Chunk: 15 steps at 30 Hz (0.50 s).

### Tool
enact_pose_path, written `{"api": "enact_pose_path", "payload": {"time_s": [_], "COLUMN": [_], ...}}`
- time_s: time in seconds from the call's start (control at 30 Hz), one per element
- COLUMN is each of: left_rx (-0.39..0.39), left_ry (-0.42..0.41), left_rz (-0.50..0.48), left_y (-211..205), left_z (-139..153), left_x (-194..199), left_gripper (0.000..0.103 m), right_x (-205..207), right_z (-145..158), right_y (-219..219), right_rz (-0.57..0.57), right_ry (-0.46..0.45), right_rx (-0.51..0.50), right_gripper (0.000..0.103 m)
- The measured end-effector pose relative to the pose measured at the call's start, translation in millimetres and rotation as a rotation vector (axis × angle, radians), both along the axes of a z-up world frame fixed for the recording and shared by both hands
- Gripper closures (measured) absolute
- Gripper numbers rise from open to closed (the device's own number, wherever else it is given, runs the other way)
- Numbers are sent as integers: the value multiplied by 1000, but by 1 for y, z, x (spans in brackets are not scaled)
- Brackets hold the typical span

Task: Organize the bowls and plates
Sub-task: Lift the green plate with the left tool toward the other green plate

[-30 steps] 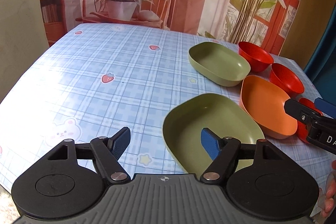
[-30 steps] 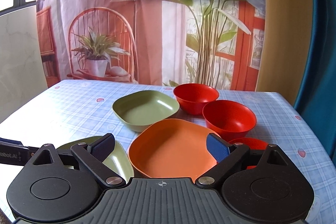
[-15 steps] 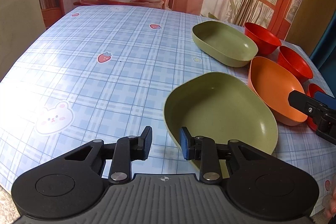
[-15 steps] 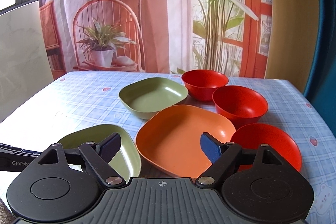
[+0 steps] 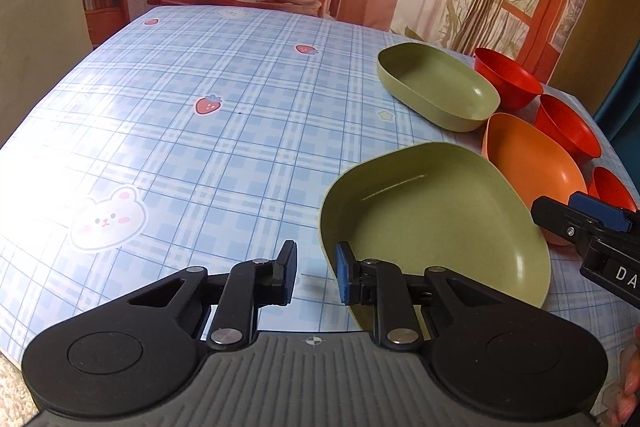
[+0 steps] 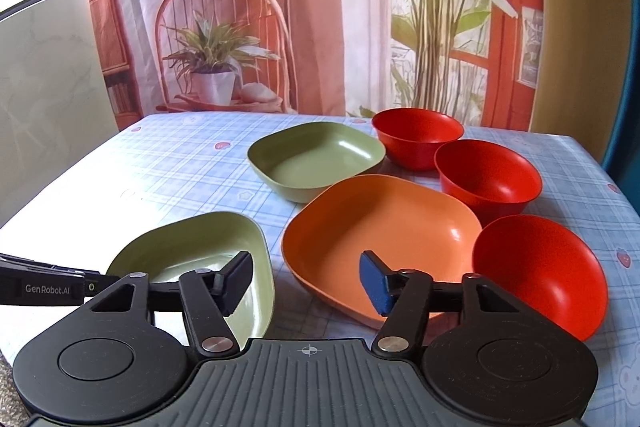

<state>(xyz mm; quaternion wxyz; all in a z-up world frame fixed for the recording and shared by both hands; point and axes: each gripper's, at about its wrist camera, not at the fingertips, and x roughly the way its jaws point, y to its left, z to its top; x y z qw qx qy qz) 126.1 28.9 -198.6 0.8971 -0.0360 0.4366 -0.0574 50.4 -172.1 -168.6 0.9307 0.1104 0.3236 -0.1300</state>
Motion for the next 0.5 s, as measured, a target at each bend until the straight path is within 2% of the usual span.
{"api": "enact_pose_path", "payload": {"time_s": [0.23, 0.37, 0.43, 0.5], "left_rx": [-8, -18, -20, -9], "left_ry": [11, 10, 9, 19], "left_rz": [7, 6, 2, -1], "left_y": [1, 3, 3, 2], "left_z": [-4, -5, -5, -7], "left_x": [1, 0, 0, 0], "left_gripper": [81, 81, 81, 81], "right_x": [3, 7, 11, 14], "right_z": [-6, -8, -11, -13], "right_y": [4, 11, 12, 14], "right_rz": [49, 85, 104, 112], "right_ry": [25, 35, 46, 62], "right_rx": [26, 25, 37, 40], "right_gripper": [74, 84, 98, 99]}}
